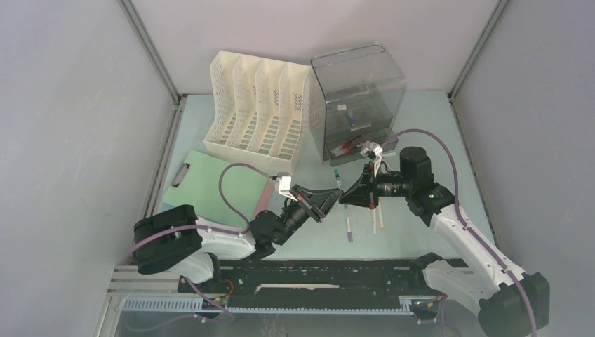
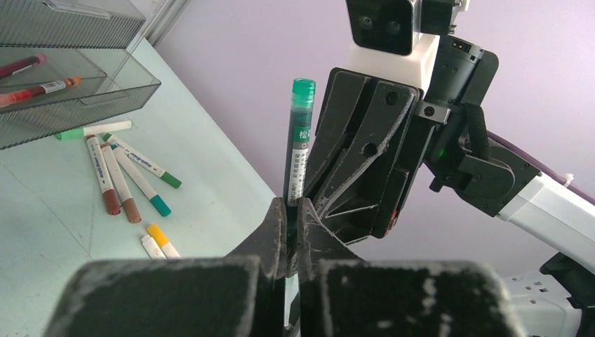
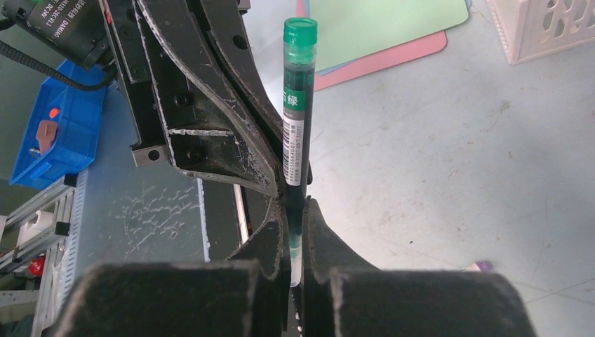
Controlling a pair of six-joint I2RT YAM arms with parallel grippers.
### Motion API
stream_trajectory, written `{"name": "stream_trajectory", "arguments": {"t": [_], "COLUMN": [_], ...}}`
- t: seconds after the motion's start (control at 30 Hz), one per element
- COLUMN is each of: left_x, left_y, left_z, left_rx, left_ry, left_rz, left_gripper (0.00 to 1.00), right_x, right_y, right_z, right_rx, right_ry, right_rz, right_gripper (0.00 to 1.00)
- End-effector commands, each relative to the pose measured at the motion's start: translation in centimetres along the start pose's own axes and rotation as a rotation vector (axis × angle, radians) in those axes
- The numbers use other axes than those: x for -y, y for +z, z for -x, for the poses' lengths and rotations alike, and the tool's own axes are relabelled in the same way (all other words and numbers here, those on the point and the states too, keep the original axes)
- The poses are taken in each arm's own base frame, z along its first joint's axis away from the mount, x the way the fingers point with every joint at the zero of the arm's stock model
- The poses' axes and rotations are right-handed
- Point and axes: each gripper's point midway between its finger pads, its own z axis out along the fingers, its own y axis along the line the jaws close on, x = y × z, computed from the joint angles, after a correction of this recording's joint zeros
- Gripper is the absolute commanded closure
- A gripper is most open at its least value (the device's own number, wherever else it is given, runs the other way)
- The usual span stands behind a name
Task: Organize the desk
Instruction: Place the stationery in the drawer.
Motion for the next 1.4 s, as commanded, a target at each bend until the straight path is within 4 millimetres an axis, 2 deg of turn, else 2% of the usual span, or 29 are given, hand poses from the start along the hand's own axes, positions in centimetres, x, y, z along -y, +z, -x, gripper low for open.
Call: {"name": "stream_trajectory", "arguments": {"t": [0.0, 0.07, 0.17, 0.2, 0.27, 0.53, 0.63, 0.83, 1.0, 1.2, 1.37], "left_x": [1.4, 1.4, 1.5, 1.4, 1.4, 1.7, 2.2, 2.6, 2.1, 0.9, -0.1], "left_y": [0.7, 0.6, 0.4, 0.3, 0.1, -0.9, -1.5, -2.4, -3.1, -4.2, -5.1], "left_z": [1.1, 1.1, 1.2, 1.3, 1.5, 1.5, 1.1, 0.6, 0.7, 0.8, 0.6], "left_rx": [0.037, 0.035, 0.032, 0.035, 0.035, -0.002, -0.046, -0.133, -0.153, -0.165, -0.187], "left_ry": [-0.019, -0.013, 0.006, 0.009, 0.019, 0.085, 0.129, 0.14, 0.145, 0.153, 0.16], "left_rz": [-0.045, -0.048, -0.055, -0.055, -0.058, -0.119, -0.184, -0.29, -0.3, -0.275, -0.258], "left_gripper": [0.99, 0.87, 0.51, 0.44, 0.34, 0.06, 0.01, 0.0, 0.0, 0.0, 0.0], "right_x": [-0.5, -0.5, -0.5, -0.5, -0.5, -0.6, -0.7, -0.9, -1.1, 0.2, 2.2], "right_y": [0.2, 0.2, 0.1, 0.1, 0.1, 0.1, 0.0, -0.5, -1.1, -2.0, -2.7], "right_z": [0.3, 0.4, 0.4, 0.4, 0.4, 0.2, 0.0, -0.5, -1.0, -0.8, -0.7], "right_rx": [0.006, 0.007, 0.008, 0.007, 0.007, 0.001, -0.003, -0.029, -0.05, -0.049, -0.064], "right_ry": [-0.037, -0.044, -0.055, -0.058, -0.065, -0.091, -0.115, -0.161, -0.219, -0.263, -0.294], "right_rz": [0.023, 0.019, 0.018, 0.02, 0.021, 0.03, 0.042, 0.08, 0.116, 0.057, -0.044], "right_gripper": [1.0, 1.0, 1.0, 1.0, 1.0, 1.0, 1.0, 1.0, 1.0, 1.0, 1.0]}}
